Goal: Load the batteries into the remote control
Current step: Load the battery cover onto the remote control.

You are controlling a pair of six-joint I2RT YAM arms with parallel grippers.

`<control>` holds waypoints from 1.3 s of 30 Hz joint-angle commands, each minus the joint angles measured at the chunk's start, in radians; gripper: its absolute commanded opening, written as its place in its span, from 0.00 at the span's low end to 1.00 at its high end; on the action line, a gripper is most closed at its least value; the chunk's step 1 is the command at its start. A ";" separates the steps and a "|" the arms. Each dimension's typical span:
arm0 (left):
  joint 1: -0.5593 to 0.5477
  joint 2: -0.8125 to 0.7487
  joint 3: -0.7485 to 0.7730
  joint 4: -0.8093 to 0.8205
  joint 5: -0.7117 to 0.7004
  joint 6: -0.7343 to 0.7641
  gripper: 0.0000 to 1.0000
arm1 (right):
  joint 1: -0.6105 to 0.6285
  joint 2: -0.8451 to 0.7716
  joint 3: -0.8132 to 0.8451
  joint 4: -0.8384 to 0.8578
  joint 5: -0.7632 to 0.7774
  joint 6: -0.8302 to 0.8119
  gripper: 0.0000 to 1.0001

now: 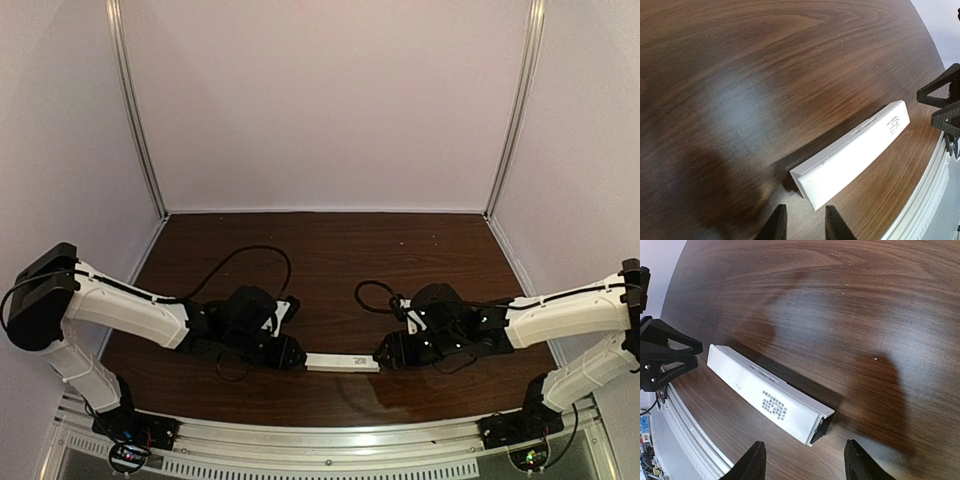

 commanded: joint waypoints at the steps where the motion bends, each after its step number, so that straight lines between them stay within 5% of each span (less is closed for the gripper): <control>1: -0.009 0.028 0.029 0.024 0.012 -0.009 0.25 | -0.004 0.021 -0.016 0.086 -0.042 0.029 0.53; 39: -0.019 0.120 0.090 0.008 0.036 -0.001 0.08 | -0.022 0.169 -0.039 0.179 -0.072 0.056 0.28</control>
